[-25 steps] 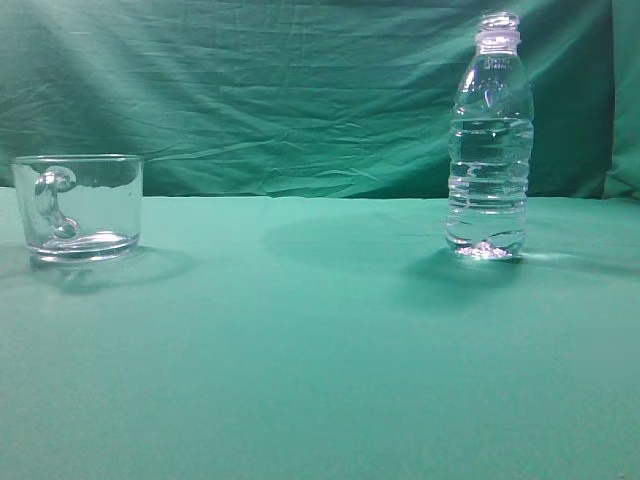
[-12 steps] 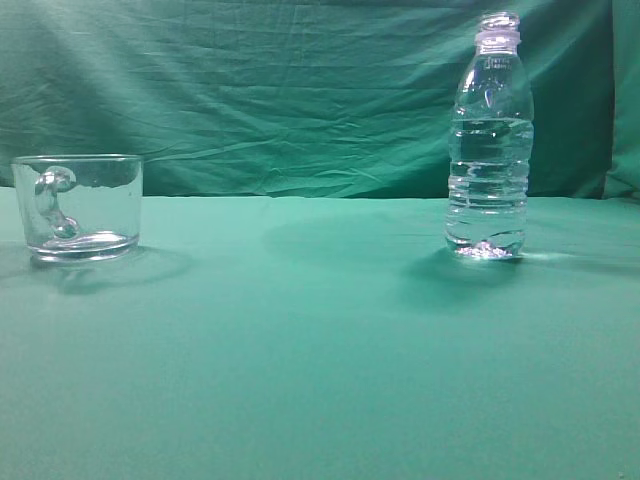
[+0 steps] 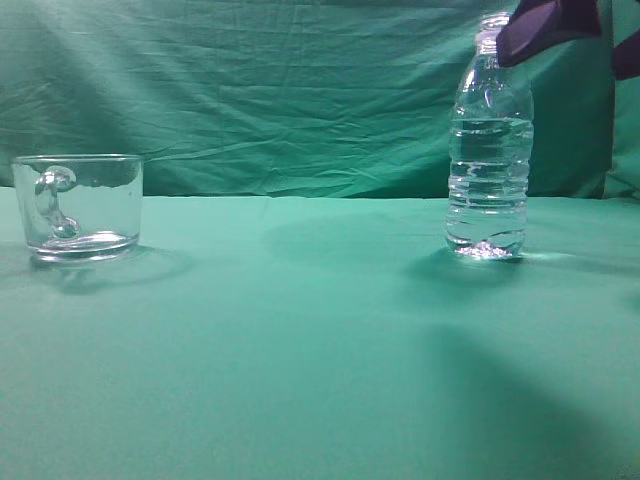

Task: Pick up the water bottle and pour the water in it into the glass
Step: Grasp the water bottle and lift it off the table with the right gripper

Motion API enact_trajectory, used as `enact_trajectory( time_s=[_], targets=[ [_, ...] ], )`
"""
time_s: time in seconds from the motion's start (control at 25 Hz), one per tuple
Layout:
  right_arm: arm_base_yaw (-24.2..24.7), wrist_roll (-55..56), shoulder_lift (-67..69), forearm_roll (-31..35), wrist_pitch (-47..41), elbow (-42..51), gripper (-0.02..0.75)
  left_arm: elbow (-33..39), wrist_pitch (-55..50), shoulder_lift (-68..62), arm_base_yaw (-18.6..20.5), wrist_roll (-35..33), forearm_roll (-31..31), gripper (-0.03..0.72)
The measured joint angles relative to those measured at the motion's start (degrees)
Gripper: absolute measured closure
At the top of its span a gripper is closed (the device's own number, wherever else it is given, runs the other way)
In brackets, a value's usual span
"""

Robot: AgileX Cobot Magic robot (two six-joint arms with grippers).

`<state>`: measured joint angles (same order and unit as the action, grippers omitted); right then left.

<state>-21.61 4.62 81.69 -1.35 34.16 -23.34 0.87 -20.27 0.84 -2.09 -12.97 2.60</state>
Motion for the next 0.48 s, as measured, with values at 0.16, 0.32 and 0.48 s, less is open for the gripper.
enact_trajectory(
  time_s=[0.16, 0.32, 0.48],
  targets=[
    [-0.25, 0.99, 3.87, -2.29, 3.95, -0.56, 0.094, 0.0, 0.0, 0.0, 0.0, 0.0, 0.0, 0.688],
    [-0.25, 2.07, 8.7, -2.4, 7.47, -2.02, 0.094, 0.0, 0.0, 0.0, 0.0, 0.0, 0.0, 0.688],
    [-0.25, 2.2, 13.47, -1.98, 10.12, -4.58, 0.094, 0.0, 0.0, 0.0, 0.0, 0.0, 0.0, 0.688]
  ],
)
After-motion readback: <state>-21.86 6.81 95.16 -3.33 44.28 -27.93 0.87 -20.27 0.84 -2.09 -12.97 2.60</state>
